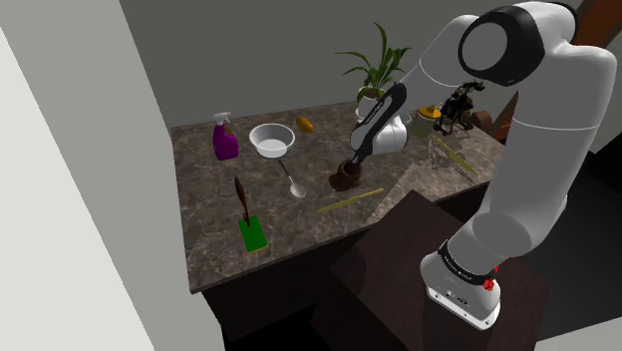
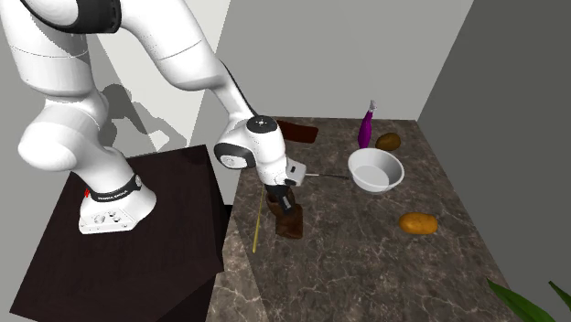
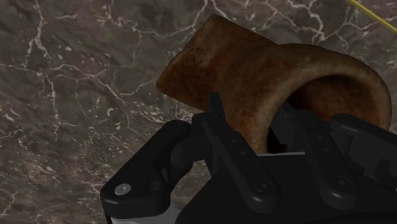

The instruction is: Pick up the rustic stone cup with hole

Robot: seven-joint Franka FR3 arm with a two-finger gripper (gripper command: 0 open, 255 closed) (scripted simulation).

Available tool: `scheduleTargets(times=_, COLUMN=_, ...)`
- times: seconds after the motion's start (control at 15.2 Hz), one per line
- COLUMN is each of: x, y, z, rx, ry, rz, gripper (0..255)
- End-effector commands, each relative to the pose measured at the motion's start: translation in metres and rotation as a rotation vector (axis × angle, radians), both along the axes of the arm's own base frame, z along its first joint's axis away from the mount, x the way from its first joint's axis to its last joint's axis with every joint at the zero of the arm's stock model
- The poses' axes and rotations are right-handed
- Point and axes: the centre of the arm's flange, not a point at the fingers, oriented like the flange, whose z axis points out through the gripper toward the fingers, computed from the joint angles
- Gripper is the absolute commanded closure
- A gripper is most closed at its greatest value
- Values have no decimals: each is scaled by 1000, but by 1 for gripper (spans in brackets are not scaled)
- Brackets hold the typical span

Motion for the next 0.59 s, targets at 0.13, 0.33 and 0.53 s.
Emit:
scheduleTargets(times=0.13, x=0, y=1, z=21, rx=0, ry=0, rz=0, gripper=255)
scheduleTargets(times=0.33, x=0, y=1, z=37, rx=0, ry=0, rz=0, gripper=255)
scheduleTargets(times=0.53, x=0, y=1, z=53, rx=0, ry=0, rz=0, gripper=255)
